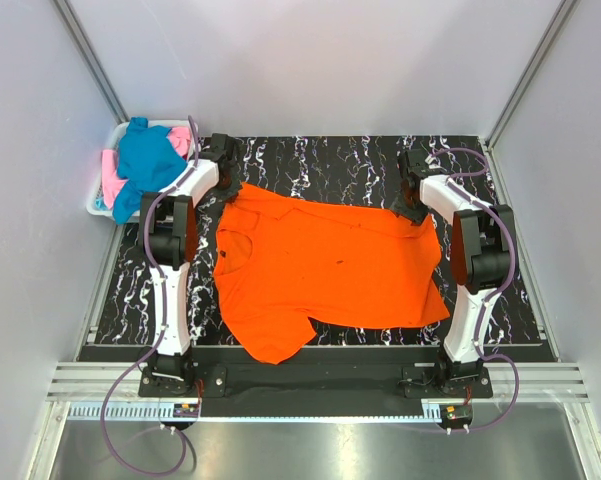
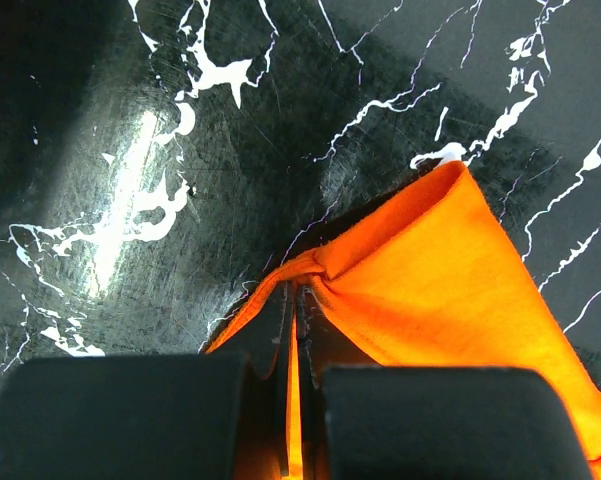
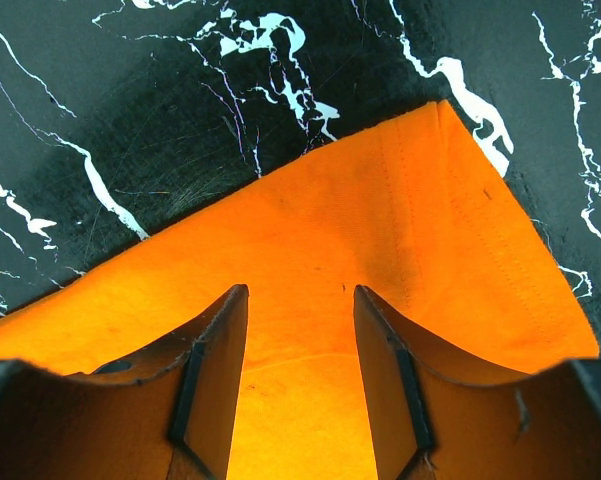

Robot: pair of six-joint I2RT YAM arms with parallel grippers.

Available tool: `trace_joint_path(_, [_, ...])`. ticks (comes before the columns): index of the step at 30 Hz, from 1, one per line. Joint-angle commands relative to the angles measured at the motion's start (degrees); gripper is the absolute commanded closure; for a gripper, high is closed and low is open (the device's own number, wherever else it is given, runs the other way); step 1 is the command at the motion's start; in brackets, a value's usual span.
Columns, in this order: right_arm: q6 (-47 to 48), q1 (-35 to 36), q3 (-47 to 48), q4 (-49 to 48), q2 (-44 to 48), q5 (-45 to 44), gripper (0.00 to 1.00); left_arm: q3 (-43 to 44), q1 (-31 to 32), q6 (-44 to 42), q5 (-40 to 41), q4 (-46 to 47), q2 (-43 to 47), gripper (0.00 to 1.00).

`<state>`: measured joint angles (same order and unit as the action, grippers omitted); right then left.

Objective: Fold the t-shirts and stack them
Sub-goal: Flatten the tshirt out

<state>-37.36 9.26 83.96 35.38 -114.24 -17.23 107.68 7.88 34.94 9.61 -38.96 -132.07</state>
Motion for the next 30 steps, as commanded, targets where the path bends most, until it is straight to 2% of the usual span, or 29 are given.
trace_joint_path(1, [-0.5, 0.1, 0.5, -0.1, 1.0, 0.1, 0.46, 0.9, 0.1, -0.4, -0.9, 0.8, 1.1, 1.0])
trace_joint_path(10, [-0.8, 0.1, 0.0, -0.1, 1.5, 0.1, 0.47, 0.3, 0.2, -0.7, -1.0, 0.9, 4.5, 0.99])
trace_joint_path(11, [-0.7, 0.1, 0.0, -0.1, 1.5, 0.1, 0.47, 0.3, 0.2, -0.7, -1.1, 0.8, 4.8, 0.96])
trace_joint_path(14, [-0.6, 0.1, 0.0, -0.2, 1.6, 0.1, 0.46, 0.3, 0.2, -0.9, -1.2, 0.9, 4.9, 0.96])
trace_joint_path(18, [-0.5, 0.1, 0.1, -0.1, 1.6, 0.3, 0.47, 0.3, 0.2, -0.7, -1.6, 0.8, 4.9, 1.0])
trace_joint_path(30, [-1.5, 0.1, -0.7, -0.1, 2.7, -2.3, 0.47, -1.9, 0.8, -0.7, -0.6, 0.9, 8.5, 1.0])
